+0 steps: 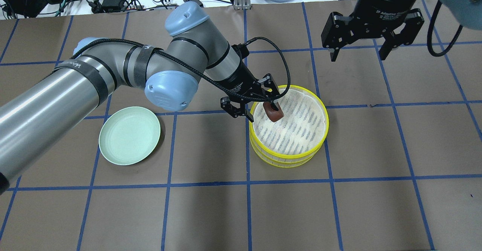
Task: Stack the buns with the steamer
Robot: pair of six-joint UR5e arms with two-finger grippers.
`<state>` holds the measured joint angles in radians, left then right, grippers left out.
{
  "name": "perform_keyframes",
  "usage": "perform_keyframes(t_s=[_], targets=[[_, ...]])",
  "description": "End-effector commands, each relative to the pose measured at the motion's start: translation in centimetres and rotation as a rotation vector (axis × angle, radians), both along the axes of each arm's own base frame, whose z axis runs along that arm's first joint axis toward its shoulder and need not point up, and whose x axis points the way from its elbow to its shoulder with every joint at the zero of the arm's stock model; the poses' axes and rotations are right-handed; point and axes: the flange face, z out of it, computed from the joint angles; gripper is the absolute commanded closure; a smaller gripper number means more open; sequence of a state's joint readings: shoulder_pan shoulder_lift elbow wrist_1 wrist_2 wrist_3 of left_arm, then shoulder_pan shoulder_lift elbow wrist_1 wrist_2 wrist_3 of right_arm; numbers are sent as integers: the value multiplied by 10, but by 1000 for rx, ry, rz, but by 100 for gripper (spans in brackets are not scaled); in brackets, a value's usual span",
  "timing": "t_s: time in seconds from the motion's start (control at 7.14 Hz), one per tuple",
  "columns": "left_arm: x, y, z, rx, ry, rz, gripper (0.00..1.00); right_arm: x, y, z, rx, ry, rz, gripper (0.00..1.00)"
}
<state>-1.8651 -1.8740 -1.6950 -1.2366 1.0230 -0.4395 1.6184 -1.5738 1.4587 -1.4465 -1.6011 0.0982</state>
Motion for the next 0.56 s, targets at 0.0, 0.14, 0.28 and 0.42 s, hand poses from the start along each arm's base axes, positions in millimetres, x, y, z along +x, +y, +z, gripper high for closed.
perform_keyframes(t_s=[0.0, 0.14, 0.28, 0.42], targets=[[1, -2, 4, -9, -2, 2, 0, 0, 0, 0, 0, -1, 0, 0], [3, -4, 8, -24, -15, 2, 0, 0, 1, 1, -1, -1, 0, 0], [23, -10, 24, -102, -128, -2, 0, 0, 1, 1, -3, -1, 0, 0], [63, -35, 50, -173, -243, 16, 0, 0, 1, 1, -3, -3, 0, 0]])
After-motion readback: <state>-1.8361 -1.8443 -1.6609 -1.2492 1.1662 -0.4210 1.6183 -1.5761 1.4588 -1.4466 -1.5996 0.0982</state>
